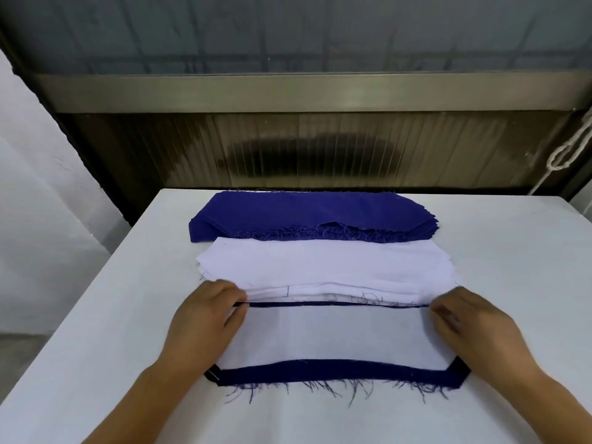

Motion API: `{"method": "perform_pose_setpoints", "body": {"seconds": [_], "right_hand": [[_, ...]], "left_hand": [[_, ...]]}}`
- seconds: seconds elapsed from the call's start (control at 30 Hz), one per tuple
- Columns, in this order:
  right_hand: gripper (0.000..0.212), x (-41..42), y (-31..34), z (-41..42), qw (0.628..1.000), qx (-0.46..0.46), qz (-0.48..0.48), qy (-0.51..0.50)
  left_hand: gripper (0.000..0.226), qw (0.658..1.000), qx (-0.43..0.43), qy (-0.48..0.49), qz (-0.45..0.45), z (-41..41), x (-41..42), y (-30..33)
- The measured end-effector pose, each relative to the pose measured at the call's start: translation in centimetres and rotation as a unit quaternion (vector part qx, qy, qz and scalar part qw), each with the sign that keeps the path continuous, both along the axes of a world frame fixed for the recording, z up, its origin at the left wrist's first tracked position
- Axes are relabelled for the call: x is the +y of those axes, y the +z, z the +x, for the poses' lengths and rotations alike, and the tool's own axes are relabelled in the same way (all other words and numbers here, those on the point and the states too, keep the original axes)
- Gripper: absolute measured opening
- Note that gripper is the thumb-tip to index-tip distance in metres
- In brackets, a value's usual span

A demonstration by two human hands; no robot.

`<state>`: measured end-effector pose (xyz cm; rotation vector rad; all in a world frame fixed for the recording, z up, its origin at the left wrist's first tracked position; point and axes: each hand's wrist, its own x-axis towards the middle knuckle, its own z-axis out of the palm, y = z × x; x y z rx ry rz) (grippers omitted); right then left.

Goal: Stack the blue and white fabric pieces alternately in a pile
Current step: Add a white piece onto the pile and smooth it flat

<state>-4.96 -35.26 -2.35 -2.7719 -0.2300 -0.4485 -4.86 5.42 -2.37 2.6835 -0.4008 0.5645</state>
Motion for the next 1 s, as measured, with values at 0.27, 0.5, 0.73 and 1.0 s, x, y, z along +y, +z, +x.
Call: {"method": "perform_pose_setpoints", "body": {"seconds": [0.27,0.5,0.73,1.0], "right_hand": [[0.044,4.5,2.5,9.9,0.998,-0.043,0.03,0.036],[0.032,5.2,2.4,14.2,0.997,0.015,-0.043,0.054],[0.026,4.8,3.1,15.3,0.998,0.017,-0.056,0.036],[0.017,4.6,3.5,15.9,1.0,-0.002,0.012,0.021]], "left_hand": [[0.049,0.999,-0.014,0.026,0.045,9.3,-4.7,2.8],[0.053,0.987,0.092,0.014,0.135,14.5,-4.5,1.9],[0.042,0.98,0.025,0.001,0.196,14.7,-3.7,1.3],[0.015,0.984,0.005,0.055,0.168,14.1,-4.5,2.9]]}}
